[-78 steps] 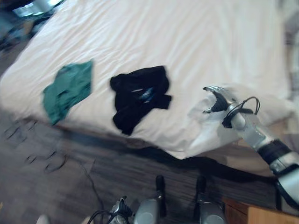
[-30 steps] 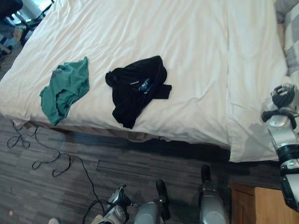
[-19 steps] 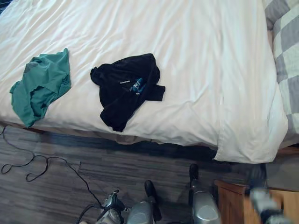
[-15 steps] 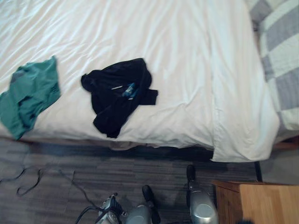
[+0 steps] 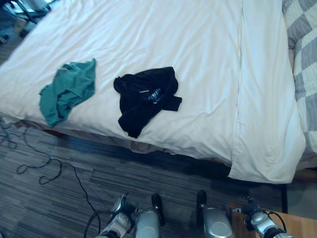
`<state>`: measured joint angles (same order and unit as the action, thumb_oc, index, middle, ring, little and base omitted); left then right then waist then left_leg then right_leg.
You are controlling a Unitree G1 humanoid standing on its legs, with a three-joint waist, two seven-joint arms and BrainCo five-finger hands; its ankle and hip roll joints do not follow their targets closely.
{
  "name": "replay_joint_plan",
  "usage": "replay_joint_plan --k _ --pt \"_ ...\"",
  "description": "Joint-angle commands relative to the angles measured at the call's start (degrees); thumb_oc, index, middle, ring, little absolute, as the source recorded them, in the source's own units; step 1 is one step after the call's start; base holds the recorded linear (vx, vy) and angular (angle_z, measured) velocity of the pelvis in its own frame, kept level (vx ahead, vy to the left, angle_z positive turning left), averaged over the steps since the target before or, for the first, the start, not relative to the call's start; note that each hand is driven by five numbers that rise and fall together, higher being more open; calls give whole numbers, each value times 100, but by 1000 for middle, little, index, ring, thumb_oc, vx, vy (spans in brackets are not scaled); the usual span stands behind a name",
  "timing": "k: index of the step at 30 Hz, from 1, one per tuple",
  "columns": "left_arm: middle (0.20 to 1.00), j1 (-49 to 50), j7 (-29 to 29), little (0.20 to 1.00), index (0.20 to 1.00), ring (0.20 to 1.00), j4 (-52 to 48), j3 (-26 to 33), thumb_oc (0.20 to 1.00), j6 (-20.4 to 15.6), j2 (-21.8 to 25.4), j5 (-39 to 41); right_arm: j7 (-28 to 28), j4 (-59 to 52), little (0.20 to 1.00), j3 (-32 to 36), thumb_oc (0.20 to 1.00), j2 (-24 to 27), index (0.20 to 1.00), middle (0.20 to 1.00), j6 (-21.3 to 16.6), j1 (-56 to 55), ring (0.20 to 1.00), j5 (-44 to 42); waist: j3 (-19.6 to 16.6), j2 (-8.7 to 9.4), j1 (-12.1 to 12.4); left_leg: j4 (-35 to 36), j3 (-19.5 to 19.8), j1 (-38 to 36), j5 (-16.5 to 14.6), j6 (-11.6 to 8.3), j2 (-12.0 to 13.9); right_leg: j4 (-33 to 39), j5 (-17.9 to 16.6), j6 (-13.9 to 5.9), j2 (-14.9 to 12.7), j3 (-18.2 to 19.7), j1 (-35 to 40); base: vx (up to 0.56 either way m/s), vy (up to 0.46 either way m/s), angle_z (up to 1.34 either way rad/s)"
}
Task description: Tidy up the quilt and then pick up the clothes from the bed and put them into the laundry hamper.
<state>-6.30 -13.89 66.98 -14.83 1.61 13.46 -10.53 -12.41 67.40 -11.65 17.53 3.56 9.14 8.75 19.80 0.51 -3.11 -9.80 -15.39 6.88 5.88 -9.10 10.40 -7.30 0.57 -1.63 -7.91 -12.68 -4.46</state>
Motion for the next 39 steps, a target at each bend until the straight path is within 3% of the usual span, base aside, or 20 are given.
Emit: replay_joint_plan --k 1,2,3,5,7,8,11,12,14,15,16,20,21,23,26,30,31,34,36,39 --pt "1000 -35 -357 1000 1000 1000 13 271 1000 -78 30 608 -57 -233 1000 -121 1000 -111 1000 1000 -2 -386 1000 -50 -49 64 -95 354 339 -35 -303 44 681 703 197 -826 -691 223 482 79 313 31" --pt "1000 -31 -358 1000 1000 1000 13 270 1000 -79 29 610 -57 -234 1000 -123 1000 -111 1000 1000 -2 -390 1000 -50 -44 60 -109 376 354 -50 -290 36 683 696 209 -823 -687 205 497 205 712 38" --pt "1000 -30 -373 1000 1000 1000 47 316 1000 -95 7 709 -43 -164 1000 -49 1000 -153 1000 1000 8 -502 1000 -81 -153 4 -110 749 474 -44 106 -103 1162 667 255 -1008 -943 79 592 130 393 30" --pt "1000 20 -293 1000 1000 1000 92 221 1000 -58 38 557 20 37 1000 101 1000 -199 1000 1000 50 -671 1000 -40 -373 -86 -100 1087 302 -188 134 -218 1216 558 262 -1201 -1152 -75 721 324 678 50" --pt "1000 3 -246 1000 1000 1000 91 147 1000 -48 46 514 70 110 1000 218 1000 -202 1000 1000 66 -756 1000 -33 -489 -48 -126 1282 183 -248 81 -287 1082 434 147 -1312 -1373 -133 748 299 526 65" --pt "1000 -122 -171 1000 1000 1000 30 -39 1000 -23 132 350 98 207 1000 301 1000 -225 1000 1000 123 -810 1000 2 -430 111 -102 1118 301 -245 -88 -194 702 -2 -803 -1337 -1813 -111 761 163 335 64" --pt "1000 -197 -11 1000 1000 1000 72 -189 1000 16 271 -27 91 105 1000 294 1000 -331 1000 1000 124 -835 1000 -54 -360 224 -131 1152 161 -378 -297 74 332 -592 -1365 -1232 -2169 -116 461 187 497 78" --pt "1000 -189 10 1000 1000 1000 55 -212 1000 34 321 -36 72 26 1000 304 1000 -358 1000 1000 112 -819 1000 -144 -362 236 -167 1218 85 -436 -343 169 247 -819 -1292 -1139 -2121 -110 261 305 640 44" --pt "1000 -322 227 1000 1000 1000 168 -314 1000 166 500 -261 63 -112 1000 110 1000 -461 1000 1000 27 -713 1000 -337 -300 233 -521 1480 -96 -758 -438 310 49 -727 -39 -862 -317 180 -244 398 570 -18" --pt "1000 -324 227 1000 1000 1000 168 -312 1000 166 501 -262 63 -111 1000 109 1000 -462 1000 1000 26 -711 1000 -338 -303 227 -522 1480 -95 -750 -433 308 57 -713 -51 -857 -308 177 -245 469 424 -17" --pt "1000 -306 259 1000 1000 1000 361 -202 1000 215 486 -257 88 -109 1000 -111 1000 -441 1000 1000 -43 -600 1000 -281 -282 309 -631 1387 -140 -1078 -848 410 -378 -263 -48 -779 371 32 -494 262 214 12" --pt "1000 -183 245 1000 1000 1000 422 -168 1000 169 332 -410 179 -117 1000 -358 1000 -305 1000 1000 -7 -660 1000 -31 -289 265 -608 170 110 -1155 -1762 477 -728 96 330 -418 382 -675 -254 394 211 8" --pt "1000 -149 188 1000 1000 1000 374 -205 1000 116 295 -354 169 -183 1000 -402 1000 -245 1000 1000 -47 -636 1000 68 -305 239 -702 -390 48 -980 -1589 366 -768 139 305 -240 438 -464 -252 468 203 27" --pt "1000 -209 49 1000 1000 1000 257 -143 1000 134 202 -203 47 -51 1000 -520 1000 -144 1000 1000 63 -545 1000 280 -54 319 -487 -2861 -177 3 -764 -389 -442 499 283 -26 299 -344 270 280 163 24" --pt "1000 -332 -35 1000 1000 1000 87 -304 1000 94 157 -234 -12 67 1000 -458 1000 -112 1000 1000 116 -449 1000 246 17 268 -495 -3346 -238 348 -819 -331 -141 687 256 -91 241 -262 425 115 153 -23" --pt "1000 -493 -51 1000 1000 1000 -222 -627 1000 -30 29 -328 -114 -58 1000 -213 1000 -121 1000 1000 66 -279 1000 -47 -154 -18 -672 -1272 -97 8 -1094 21 266 992 126 -546 -188 231 448 288 682 -68" --pt "1000 -509 -68 1000 1000 1000 -221 -624 1000 -92 9 -274 -119 -211 1000 -231 1000 -142 1000 1000 1 -230 1000 -48 -319 -180 -655 428 364 -272 -660 -24 476 1066 55 -781 -393 559 388 188 488 -44" --pt "1000 -603 -157 1000 1000 1000 -181 -813 1000 -114 -69 -297 -154 -362 1000 -252 1000 -156 1000 1000 -73 -236 1000 -54 -465 -244 -586 1319 1151 -429 -283 -216 733 1150 20 -1003 -714 1038 417 270 657 -89" --pt "1000 -646 -97 1000 1000 1000 -47 -919 1000 -61 -72 -465 -108 -305 1000 -206 1000 -182 1000 1000 -26 -202 1000 -6 -583 -266 -617 1302 1119 -489 -423 -242 673 1117 -22 -1125 -846 1069 449 265 573 -90" --pt "1000 -747 39 1000 1000 1000 -111 -945 1000 -35 29 -588 -57 -513 1000 -209 1000 -357 1000 1000 28 -172 1000 44 -552 -60 -557 1355 739 -786 -654 -12 253 453 -718 -1163 -1272 990 -50 156 547 -77"
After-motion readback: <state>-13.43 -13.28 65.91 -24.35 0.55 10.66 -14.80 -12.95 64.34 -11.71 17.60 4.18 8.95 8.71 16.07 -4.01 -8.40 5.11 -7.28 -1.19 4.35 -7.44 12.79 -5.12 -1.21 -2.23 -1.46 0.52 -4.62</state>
